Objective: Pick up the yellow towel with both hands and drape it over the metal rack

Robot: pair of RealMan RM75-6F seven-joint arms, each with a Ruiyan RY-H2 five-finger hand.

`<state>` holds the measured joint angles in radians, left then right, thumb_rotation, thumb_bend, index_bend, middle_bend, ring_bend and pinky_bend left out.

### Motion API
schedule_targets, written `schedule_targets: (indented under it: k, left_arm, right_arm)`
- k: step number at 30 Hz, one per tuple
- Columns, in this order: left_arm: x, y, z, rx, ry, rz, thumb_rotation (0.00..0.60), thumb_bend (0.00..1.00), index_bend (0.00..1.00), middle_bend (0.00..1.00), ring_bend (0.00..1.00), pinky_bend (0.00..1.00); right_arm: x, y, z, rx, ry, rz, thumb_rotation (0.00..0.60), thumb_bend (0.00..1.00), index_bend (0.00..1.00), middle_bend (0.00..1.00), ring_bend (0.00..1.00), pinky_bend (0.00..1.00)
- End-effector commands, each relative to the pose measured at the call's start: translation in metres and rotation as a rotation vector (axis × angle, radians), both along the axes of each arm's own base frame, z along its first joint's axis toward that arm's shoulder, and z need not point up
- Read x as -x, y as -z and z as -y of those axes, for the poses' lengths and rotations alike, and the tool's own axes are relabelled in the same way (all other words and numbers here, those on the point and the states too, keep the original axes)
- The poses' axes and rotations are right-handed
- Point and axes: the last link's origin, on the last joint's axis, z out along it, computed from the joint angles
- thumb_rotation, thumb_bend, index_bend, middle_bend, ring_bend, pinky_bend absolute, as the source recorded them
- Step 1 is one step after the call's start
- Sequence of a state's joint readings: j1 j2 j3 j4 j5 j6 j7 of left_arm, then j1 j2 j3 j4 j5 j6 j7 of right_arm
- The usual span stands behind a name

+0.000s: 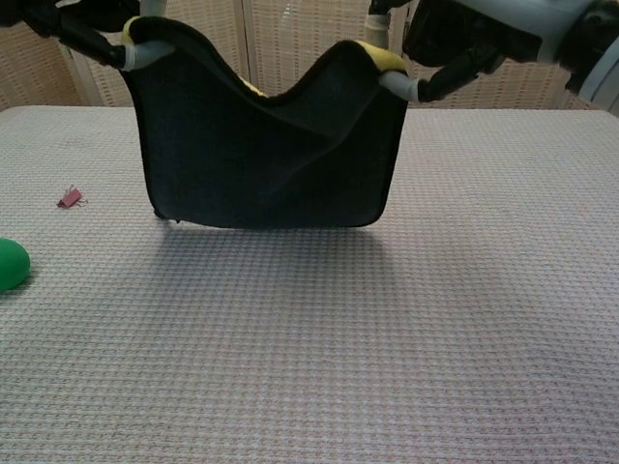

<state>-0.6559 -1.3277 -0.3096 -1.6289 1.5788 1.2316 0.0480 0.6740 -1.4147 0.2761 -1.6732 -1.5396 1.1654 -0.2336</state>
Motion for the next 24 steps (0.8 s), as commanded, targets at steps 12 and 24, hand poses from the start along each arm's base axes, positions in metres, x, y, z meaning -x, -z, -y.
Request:
schedule_targets:
  k: [12, 24]
  left_arm:
    - [-0.028, -0.017, -0.064, -0.029, -0.105, -0.005, 0.6, 0.45, 0.7, 1.0, 0.83, 0.94]
    - [-0.025, -0.01, -0.109, -0.063, -0.22, -0.056, 0.6, 0.45, 0.69, 1.0, 0.83, 0.93]
  right_arm:
    - [-0.009, -0.013, 0.05, 0.127, 0.091, -0.006, 0.6, 0.55, 0.79, 0.98, 1.0, 1.0]
    - [-0.019, 0.006, 0.088, 0.127, 0.135, -0.053, 0.6, 0.54, 0.79, 0.98, 1.0, 1.0]
